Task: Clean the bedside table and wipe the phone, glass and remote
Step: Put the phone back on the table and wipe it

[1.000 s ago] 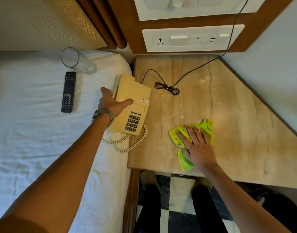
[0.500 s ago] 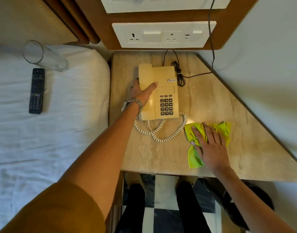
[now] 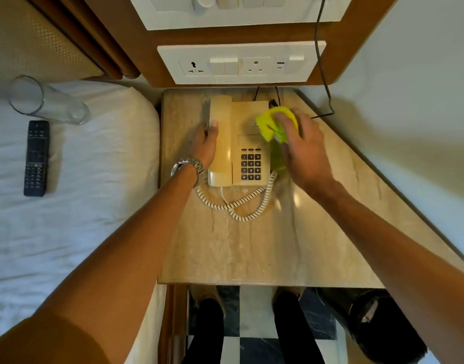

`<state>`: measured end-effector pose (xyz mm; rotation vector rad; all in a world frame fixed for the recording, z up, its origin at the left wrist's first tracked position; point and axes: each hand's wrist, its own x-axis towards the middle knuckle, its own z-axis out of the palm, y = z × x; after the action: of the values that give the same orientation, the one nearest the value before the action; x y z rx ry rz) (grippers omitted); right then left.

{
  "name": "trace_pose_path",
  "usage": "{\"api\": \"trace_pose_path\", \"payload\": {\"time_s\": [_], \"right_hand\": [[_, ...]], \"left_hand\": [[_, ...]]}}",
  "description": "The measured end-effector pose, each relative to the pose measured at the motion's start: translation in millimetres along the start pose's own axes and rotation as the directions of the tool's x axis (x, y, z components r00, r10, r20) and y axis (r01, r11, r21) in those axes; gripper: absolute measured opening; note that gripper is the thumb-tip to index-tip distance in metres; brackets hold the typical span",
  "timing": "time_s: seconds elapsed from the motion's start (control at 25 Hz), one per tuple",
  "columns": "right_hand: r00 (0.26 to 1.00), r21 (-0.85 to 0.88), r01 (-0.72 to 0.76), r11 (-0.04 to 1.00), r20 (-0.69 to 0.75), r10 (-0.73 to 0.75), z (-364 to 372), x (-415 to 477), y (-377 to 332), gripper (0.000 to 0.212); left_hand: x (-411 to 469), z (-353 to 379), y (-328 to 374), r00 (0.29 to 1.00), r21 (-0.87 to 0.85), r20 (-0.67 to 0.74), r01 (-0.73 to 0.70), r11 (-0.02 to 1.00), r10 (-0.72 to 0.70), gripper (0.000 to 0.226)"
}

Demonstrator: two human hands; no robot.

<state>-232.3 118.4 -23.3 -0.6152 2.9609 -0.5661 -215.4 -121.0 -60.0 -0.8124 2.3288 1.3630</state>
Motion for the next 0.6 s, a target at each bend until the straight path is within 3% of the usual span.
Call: {"api": "trace_pose_path", "payload": {"time_s": [0.12, 0.32, 0.48, 0.6], "right_hand": [[0.991, -0.106, 0.059, 0.993, 0.125, -0.045, 21.3, 57.7, -27.3, 0.050], [0.985, -0.257, -0.025, 0.966, 0.157, 0.067, 45.7, 103.5, -33.2, 0.050], [0.997, -0.234, 0.009, 0.972, 0.078, 0.009, 56.7, 29.1, -50.3, 0.058], [0.974, -0.141, 0.080, 0.987, 0.223, -0.047, 55.4, -64.1, -57.6, 0.070]], "left_hand": [[-9.6, -7.3, -12.4, 0.999, -0.047, 0.034, 0.042, 0.998, -0.041, 0.044], [-1.7, -14.2, -7.5, 0.987, 0.042, 0.089, 0.127, 0.991, -0.131, 0.068], [-0.1, -15.1, -1.5, 0.980, 0.133, 0.117, 0.144, 0.981, -0.160, 0.073], [2.2, -17.5, 0.7, 0.975, 0.094, 0.134, 0.167, 0.982, -0.178, 0.073]]}}
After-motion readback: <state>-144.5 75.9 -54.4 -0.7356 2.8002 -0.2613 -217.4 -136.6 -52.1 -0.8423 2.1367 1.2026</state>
